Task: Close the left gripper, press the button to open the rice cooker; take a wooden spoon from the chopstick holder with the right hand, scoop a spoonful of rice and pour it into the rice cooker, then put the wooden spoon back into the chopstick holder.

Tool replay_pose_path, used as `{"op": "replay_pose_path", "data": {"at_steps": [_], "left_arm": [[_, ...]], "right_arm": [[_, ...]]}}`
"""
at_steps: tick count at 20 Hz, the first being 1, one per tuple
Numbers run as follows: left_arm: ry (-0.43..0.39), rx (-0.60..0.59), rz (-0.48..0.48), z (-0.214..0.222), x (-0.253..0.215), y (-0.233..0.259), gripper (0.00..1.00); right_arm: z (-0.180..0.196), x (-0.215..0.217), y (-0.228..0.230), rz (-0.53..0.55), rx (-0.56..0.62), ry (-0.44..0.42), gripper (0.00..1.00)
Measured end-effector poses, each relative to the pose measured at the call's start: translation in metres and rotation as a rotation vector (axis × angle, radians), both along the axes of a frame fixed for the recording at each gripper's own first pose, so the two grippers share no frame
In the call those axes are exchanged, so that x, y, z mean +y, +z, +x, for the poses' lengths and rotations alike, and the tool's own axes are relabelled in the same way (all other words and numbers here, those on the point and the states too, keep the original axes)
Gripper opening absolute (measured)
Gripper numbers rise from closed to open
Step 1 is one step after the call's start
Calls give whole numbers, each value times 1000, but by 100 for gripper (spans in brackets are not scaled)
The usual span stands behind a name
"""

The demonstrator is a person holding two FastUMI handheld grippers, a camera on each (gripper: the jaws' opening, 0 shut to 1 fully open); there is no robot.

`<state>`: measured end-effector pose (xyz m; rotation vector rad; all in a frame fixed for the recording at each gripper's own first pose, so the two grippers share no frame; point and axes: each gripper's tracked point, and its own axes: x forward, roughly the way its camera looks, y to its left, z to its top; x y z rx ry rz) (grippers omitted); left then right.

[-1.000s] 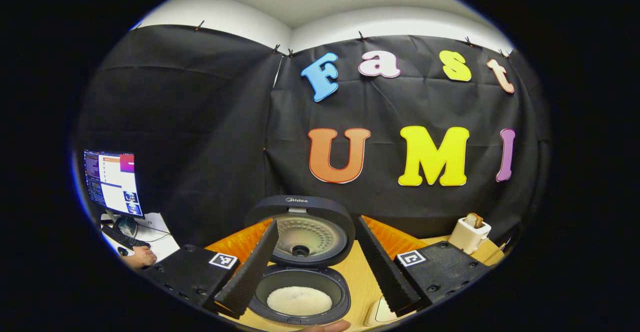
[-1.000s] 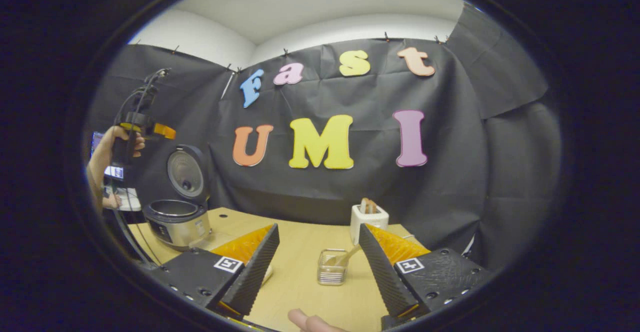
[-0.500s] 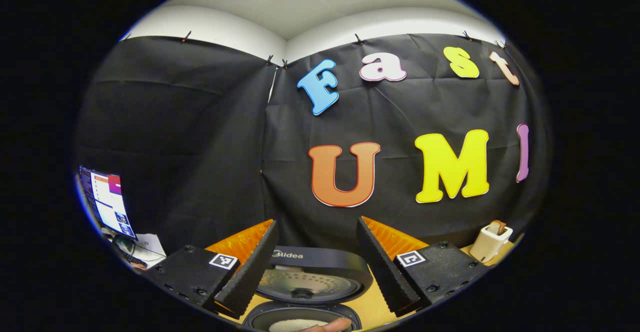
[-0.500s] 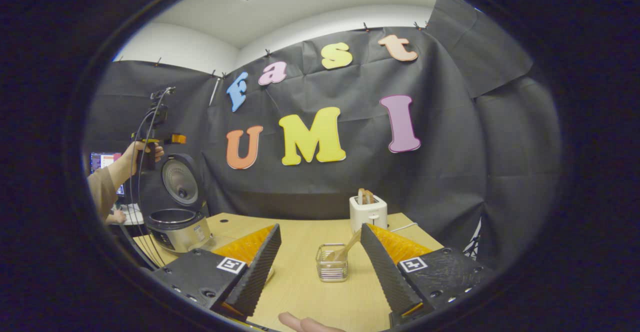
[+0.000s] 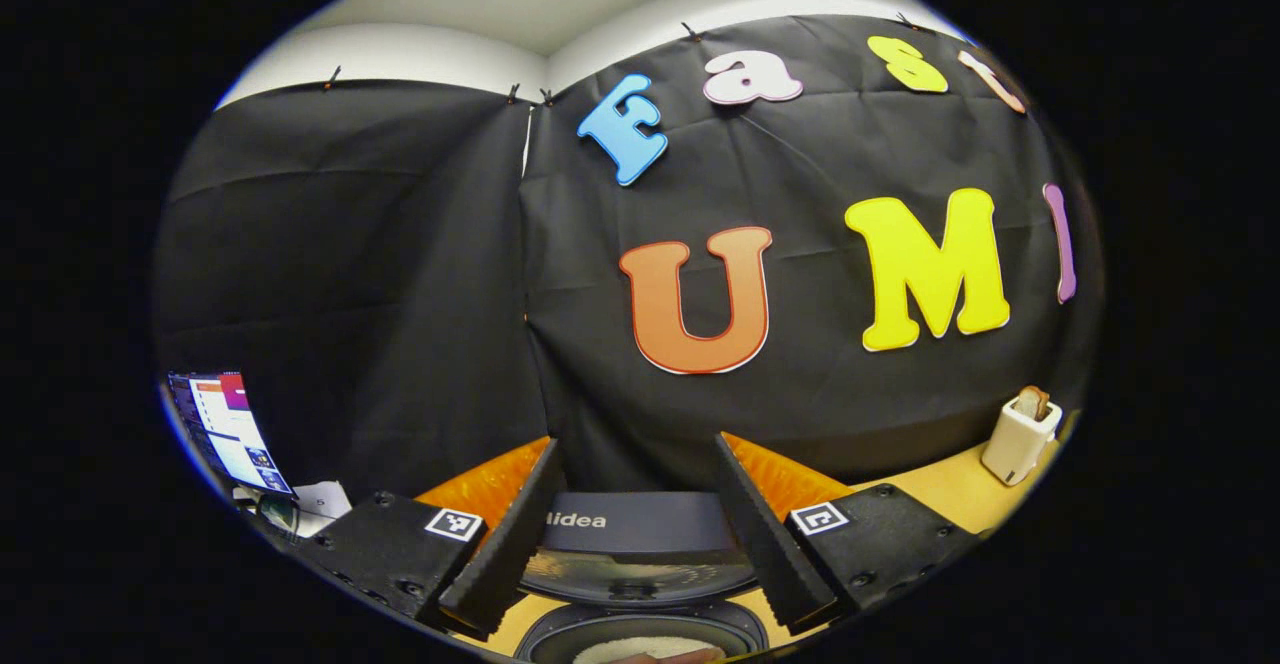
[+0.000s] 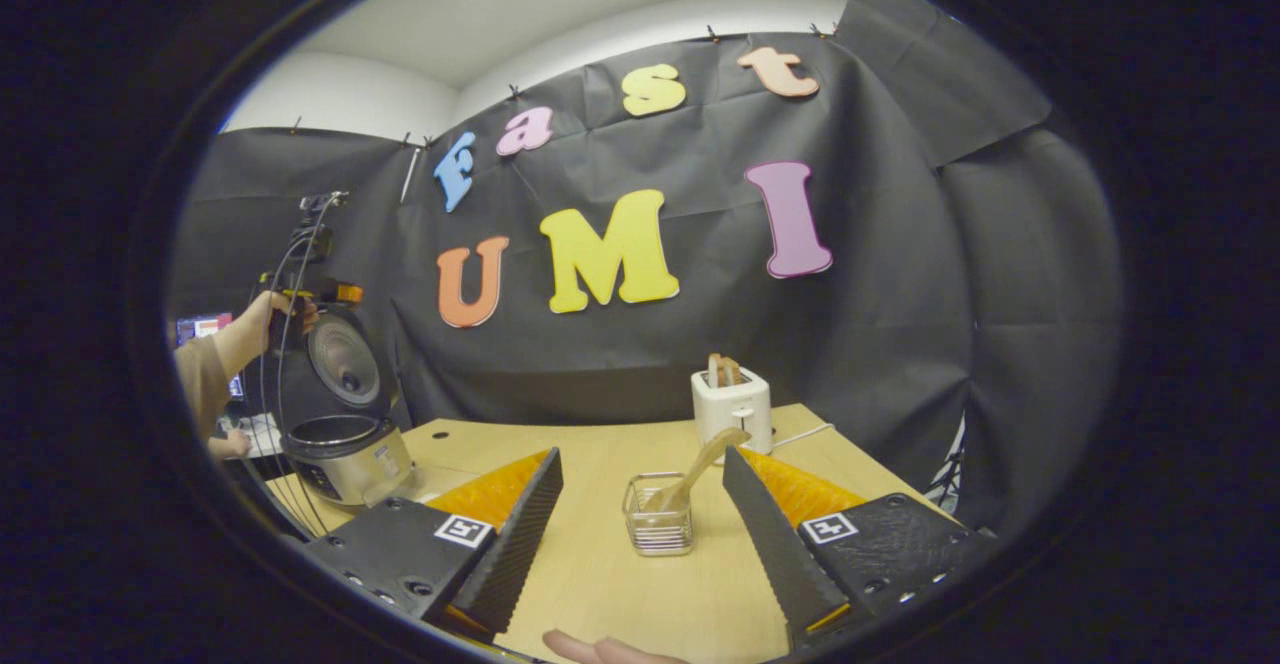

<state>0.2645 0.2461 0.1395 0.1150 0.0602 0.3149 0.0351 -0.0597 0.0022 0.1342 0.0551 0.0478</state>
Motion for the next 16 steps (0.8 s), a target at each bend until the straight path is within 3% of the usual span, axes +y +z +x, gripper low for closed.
{"op": "replay_pose_path", "data": {"at_steps": [1,6,7,9,10,11,12,13,16], "left_arm": [[-16,-4,9,-3,-5,-1,96],[-61,13,1,-41,-16,-12,97],[-66,21,-2,-49,-19,-15,97],[-72,35,-7,-69,-25,-25,98],[-76,52,-4,-81,-30,-32,97],[-86,64,0,-90,-34,-39,97],[-98,78,-2,-100,-39,-46,96],[-112,92,-6,-111,-43,-57,95],[-141,125,-43,-138,-53,-86,92]], "right_arm": [[-1,0,0,6,0,-2,92],[-8,-1,7,4,-20,-7,92],[-9,0,9,0,-25,-9,96],[-12,0,12,2,-35,-19,92],[-13,1,14,4,-40,-17,96],[-14,3,14,5,-42,-14,92],[-15,3,13,4,-42,-11,96],[-15,5,13,4,-40,-9,92],[-13,9,8,16,-20,-1,96]]}}
